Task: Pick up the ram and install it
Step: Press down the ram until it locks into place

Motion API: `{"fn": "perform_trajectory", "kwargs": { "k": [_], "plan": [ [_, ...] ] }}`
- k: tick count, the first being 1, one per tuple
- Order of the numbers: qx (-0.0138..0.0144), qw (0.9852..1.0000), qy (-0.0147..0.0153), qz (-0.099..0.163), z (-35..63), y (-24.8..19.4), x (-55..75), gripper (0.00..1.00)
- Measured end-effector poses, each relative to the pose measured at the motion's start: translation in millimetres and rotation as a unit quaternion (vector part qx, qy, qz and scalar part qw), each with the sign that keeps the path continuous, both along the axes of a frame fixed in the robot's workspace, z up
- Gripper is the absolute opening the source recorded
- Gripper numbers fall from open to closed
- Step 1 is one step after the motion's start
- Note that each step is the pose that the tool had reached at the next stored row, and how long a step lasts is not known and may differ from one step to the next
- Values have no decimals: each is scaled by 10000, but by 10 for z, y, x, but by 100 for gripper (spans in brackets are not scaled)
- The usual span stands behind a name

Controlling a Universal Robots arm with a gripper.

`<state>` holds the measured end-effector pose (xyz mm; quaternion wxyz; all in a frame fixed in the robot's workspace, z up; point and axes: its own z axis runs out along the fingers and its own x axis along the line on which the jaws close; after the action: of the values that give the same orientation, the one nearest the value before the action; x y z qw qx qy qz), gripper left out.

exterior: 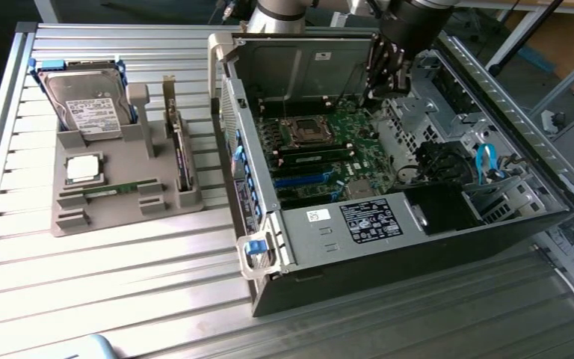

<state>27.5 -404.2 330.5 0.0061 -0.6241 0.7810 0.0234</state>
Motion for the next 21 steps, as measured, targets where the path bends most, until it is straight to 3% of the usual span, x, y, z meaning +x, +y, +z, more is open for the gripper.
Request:
{"fn": "perform_trajectory", "kwargs": {
  "k": [13,21],
  "plan": [
    [0,9992,0,-402,-1,4,-1,11],
    [0,9976,0,-695,-2,5,-2,11]
  ]
}}
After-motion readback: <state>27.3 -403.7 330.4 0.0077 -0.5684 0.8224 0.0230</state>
